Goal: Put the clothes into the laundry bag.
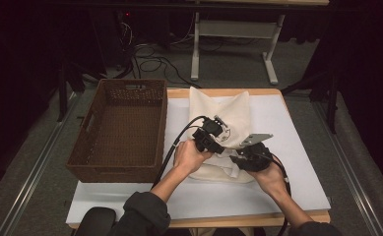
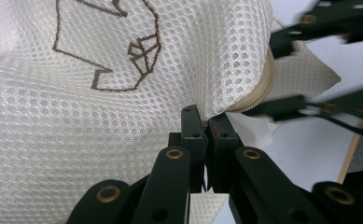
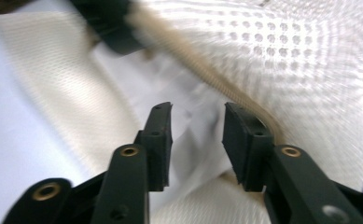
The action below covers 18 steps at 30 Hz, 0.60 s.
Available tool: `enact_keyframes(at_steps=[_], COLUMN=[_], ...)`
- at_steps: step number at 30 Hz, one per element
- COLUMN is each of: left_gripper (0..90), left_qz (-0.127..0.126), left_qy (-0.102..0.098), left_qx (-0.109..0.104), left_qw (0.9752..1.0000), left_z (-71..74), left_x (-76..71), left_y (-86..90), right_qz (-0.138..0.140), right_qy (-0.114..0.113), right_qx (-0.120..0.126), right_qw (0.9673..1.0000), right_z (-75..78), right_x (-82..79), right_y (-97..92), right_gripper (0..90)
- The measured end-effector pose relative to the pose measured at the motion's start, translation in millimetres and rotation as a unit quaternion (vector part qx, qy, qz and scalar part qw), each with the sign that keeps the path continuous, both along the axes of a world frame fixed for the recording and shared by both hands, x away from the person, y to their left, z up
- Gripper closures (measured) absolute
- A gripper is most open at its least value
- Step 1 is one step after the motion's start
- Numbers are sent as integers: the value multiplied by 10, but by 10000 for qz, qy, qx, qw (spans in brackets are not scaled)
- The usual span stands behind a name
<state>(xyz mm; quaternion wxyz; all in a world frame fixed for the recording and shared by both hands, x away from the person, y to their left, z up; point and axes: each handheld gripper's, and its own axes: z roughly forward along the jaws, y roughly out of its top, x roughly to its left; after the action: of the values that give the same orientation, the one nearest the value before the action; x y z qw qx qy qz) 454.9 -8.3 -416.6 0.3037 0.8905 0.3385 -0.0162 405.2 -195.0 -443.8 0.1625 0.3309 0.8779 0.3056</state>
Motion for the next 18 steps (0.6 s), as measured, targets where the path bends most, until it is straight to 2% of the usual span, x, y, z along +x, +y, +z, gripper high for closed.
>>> enact_keyframes(at_steps=[3, 6, 8, 9, 12, 13, 16, 18], left_gripper=[868, 868, 869, 868, 869, 869, 869, 870], left_qz=[6, 5, -17, -8, -30, -41, -55, -87], left_qy=[-16, -18, -23, -20, -28, -19, -37, -11], left_qx=[19, 25, 31, 17, -7, -7, -5, -8], left_qw=[10000, 10000, 10000, 10000, 10000, 10000, 10000, 10000], left_z=[0, 0, 3, 5, 17, 23, 23, 18], left_x=[-1, -4, -7, -8, -2, -2, -8, -11], left_y=[-2, -10, -10, -7, 10, 18, 20, 10], right_qz=[129, 133, 53, -25, -211, -253, -307, -281], right_qy=[104, 228, 315, 301, 468, 489, 426, 291], right_qx=[6, -197, -460, -474, -539, -651, -766, -940], right_qw=[9999, 9995, 9984, 9984, 9972, 9964, 9957, 9948], right_z=[40, -42, -153, -202, -322, -355, -403, -432], right_x=[-140, -198, -172, -147, -46, -15, 21, 23], right_y=[-36, -4, 42, 57, 94, 110, 146, 176], right_gripper=[585, 574, 574, 575, 574, 575, 591, 653])
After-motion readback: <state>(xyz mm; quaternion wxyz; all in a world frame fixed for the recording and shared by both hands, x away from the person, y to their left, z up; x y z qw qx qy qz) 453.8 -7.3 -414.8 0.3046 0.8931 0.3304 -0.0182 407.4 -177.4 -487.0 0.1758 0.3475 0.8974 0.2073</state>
